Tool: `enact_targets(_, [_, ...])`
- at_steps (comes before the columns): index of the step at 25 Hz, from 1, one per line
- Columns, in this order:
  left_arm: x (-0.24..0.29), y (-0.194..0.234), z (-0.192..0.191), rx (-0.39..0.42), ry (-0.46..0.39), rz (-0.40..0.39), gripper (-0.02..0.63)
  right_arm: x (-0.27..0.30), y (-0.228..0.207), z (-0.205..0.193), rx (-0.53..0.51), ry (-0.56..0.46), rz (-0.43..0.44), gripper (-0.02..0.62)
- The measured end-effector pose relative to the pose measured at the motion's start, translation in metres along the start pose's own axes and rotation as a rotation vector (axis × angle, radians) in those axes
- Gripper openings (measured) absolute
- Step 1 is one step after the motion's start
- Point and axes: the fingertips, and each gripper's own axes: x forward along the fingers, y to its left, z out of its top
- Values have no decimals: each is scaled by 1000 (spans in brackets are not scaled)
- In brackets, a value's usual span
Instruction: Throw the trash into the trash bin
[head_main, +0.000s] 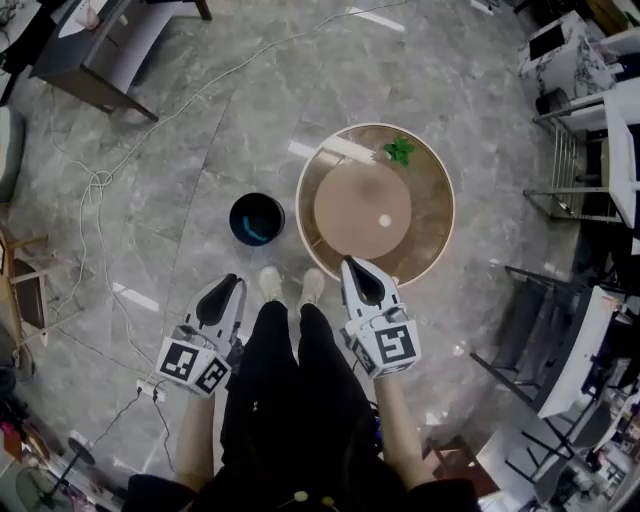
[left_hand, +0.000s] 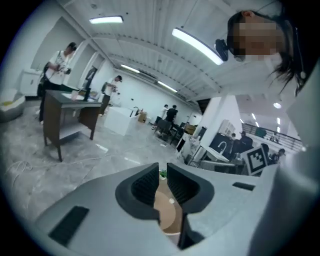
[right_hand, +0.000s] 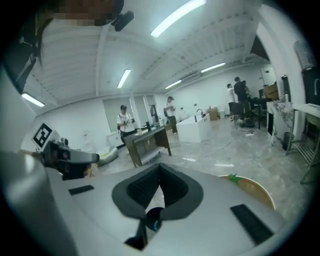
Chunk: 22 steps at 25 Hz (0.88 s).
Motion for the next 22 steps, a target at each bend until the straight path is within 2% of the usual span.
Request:
enact_targets(5, [35,-57,51,219,-53,-145,51,-88,-15,56,15,-180,-133,3])
enact_targets(10, [47,-107,92,376,-136,-243,27,-143,-20,87,-24,-291,-230,3])
enact_targets(13, [47,-128,109,424,-187,-280,18,-162,-22,101,-41,-345,-292,3])
enact_targets(17, [42,-141,126,464,-258,-285,14,-181,-28,117,-45,-414,-361,3])
enact_targets(22, [40,-148,126,495,-254,-298,14,-199,-36,118,-50,-438,-418,3])
